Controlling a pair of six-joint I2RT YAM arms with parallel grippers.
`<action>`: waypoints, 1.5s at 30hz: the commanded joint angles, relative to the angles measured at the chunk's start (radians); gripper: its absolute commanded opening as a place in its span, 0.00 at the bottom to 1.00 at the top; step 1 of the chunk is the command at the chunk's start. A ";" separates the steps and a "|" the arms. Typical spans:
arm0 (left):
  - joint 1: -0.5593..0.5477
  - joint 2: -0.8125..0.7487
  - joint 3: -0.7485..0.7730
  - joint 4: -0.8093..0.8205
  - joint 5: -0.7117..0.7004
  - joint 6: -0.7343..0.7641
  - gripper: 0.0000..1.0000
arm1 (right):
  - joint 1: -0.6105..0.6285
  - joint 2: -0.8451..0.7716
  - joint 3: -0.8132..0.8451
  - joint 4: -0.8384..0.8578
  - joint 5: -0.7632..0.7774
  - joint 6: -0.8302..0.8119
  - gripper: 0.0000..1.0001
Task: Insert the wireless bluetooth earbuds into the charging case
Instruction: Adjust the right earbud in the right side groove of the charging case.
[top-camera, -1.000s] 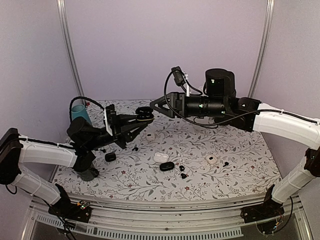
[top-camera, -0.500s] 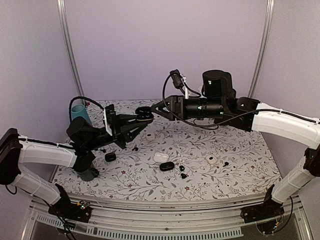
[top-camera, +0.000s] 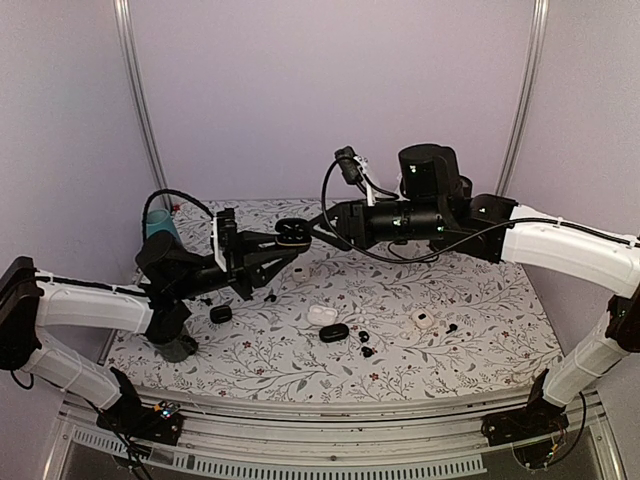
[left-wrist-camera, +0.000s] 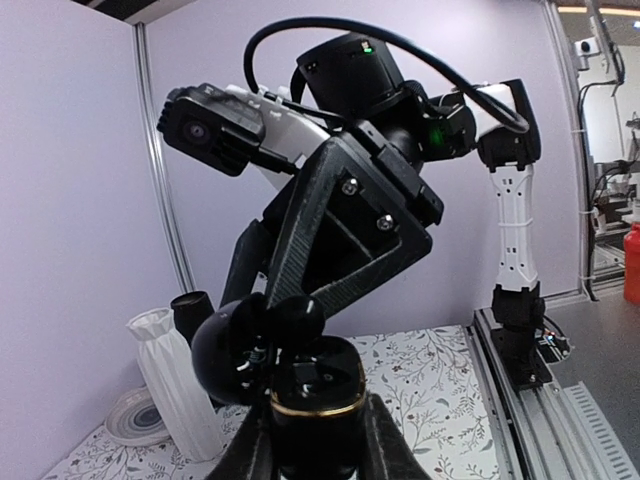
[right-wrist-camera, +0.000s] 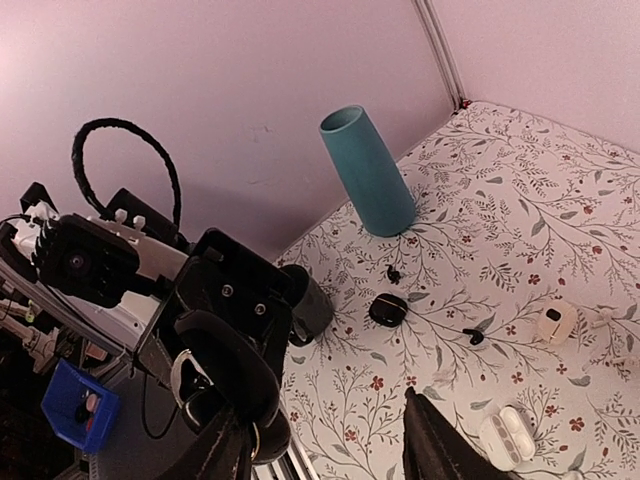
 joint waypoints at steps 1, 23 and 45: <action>-0.011 -0.020 0.052 -0.056 0.061 -0.037 0.00 | 0.018 0.005 0.050 -0.051 0.075 -0.094 0.52; 0.058 0.016 0.132 -0.102 0.272 -0.322 0.00 | 0.156 0.038 0.090 -0.170 0.338 -0.377 0.53; 0.077 0.032 0.090 0.054 0.439 -0.407 0.00 | 0.178 -0.002 0.104 -0.176 0.494 -0.444 0.55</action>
